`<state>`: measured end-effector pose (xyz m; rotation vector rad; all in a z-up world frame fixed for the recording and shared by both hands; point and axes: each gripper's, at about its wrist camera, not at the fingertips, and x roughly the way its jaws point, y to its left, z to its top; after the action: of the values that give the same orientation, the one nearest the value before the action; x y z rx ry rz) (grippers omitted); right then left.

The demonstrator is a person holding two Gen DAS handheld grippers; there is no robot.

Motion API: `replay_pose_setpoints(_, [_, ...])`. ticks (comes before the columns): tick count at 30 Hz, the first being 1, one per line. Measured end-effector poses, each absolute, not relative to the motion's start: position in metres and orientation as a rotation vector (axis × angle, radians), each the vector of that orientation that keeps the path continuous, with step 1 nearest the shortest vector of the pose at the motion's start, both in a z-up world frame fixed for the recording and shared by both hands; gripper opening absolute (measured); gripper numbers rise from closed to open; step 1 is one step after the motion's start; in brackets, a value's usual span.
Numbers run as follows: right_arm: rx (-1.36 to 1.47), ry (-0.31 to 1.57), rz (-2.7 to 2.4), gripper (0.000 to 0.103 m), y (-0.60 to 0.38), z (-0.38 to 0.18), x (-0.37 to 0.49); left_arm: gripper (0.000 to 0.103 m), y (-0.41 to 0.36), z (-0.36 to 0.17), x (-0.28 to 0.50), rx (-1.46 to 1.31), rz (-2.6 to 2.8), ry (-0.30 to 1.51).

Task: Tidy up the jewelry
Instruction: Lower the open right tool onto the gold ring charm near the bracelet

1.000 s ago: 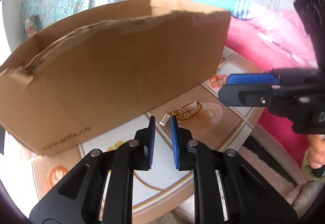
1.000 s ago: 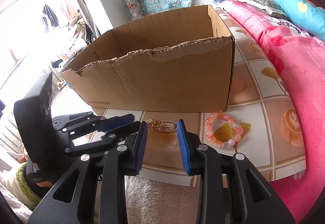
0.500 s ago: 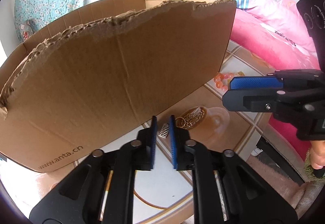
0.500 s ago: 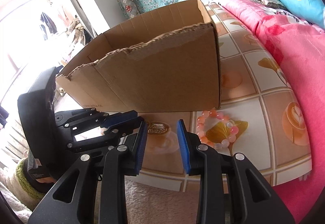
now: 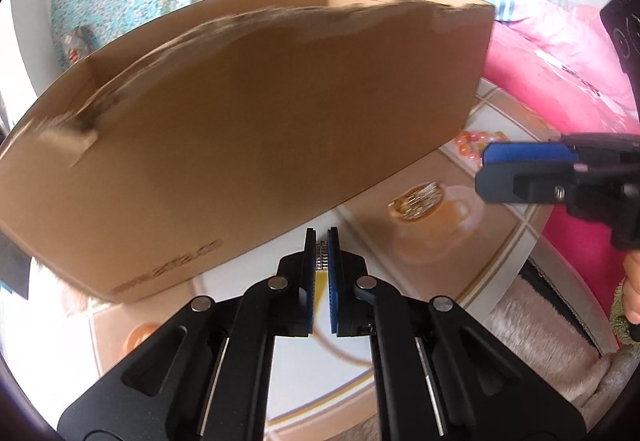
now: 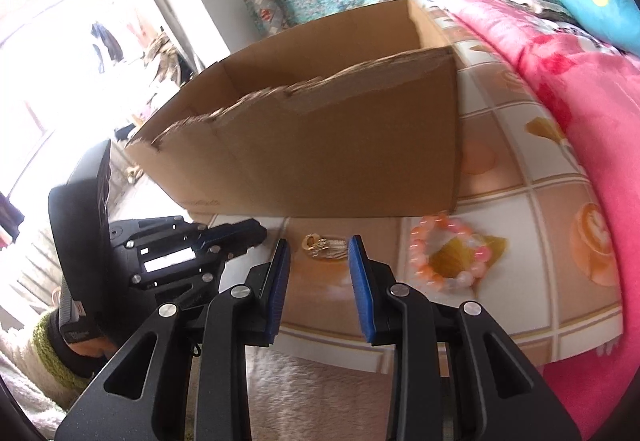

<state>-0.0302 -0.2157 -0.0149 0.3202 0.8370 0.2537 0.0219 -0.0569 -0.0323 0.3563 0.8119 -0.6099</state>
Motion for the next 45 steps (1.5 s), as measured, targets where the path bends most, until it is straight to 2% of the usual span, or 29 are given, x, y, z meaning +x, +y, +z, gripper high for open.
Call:
replay_pose_setpoints(14, [0.136, 0.898, 0.257, 0.03, -0.175, -0.02, 0.001, 0.005, -0.04, -0.033, 0.022, 0.295, -0.602, 0.806])
replay_pose_setpoints(27, [-0.022, 0.953, 0.354, 0.03, -0.187, -0.023, 0.02, 0.005, -0.03, -0.034, 0.024, 0.29, -0.62, 0.8])
replay_pose_setpoints(30, [-0.084, 0.983, 0.386, 0.025, -0.184, -0.029, 0.023, 0.005, -0.029, -0.035, 0.024, 0.288, -0.619, 0.804])
replay_pose_setpoints(32, [-0.1, 0.993, 0.405, 0.012, -0.181, -0.027, 0.021, 0.005, -0.03, -0.034, 0.024, 0.29, -0.617, 0.805])
replay_pose_setpoints(34, [-0.092, 0.996, 0.406, 0.005, -0.182, -0.026, 0.018, 0.005, -0.03, -0.035, 0.024, 0.295, -0.614, 0.804])
replay_pose_setpoints(45, [0.026, 0.92, 0.365, 0.002, -0.203, -0.006, -0.01, 0.005, -0.037, -0.033, 0.022, 0.309, -0.606, 0.802])
